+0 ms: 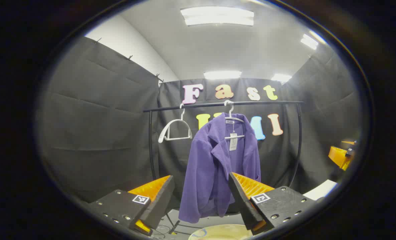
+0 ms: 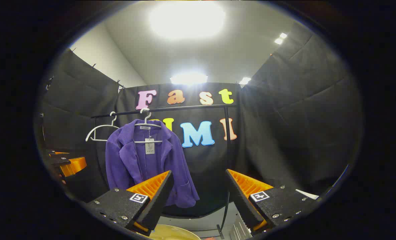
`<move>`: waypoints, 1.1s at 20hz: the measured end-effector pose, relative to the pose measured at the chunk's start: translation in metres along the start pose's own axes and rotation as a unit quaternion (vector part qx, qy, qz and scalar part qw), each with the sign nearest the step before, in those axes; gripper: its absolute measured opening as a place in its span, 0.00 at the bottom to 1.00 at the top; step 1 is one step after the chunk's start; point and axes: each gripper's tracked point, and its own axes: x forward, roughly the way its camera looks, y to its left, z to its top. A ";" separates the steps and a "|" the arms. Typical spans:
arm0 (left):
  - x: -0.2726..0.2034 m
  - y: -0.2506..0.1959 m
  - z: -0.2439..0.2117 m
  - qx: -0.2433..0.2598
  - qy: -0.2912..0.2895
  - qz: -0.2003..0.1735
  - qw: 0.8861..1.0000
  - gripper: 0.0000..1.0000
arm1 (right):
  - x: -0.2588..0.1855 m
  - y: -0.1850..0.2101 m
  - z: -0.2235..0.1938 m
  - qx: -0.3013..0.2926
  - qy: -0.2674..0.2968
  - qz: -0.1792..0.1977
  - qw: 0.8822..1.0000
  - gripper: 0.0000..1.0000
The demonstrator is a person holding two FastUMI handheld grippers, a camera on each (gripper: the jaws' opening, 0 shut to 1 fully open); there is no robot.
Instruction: Grasp the clothes on the hanger with both hands and then place them into the laundry hamper below.
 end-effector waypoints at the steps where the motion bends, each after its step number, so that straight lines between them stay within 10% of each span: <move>1: 0.002 0.002 -0.001 0.001 0.001 0.000 1.000 0.99 | 0.000 0.000 0.001 -0.001 0.000 -0.001 1.000 0.95; 22: 0.002 0.055 0.011 -0.014 -0.004 -0.012 1.000 0.94 | 0.005 0.030 0.029 0.001 -0.012 -0.024 1.000 0.95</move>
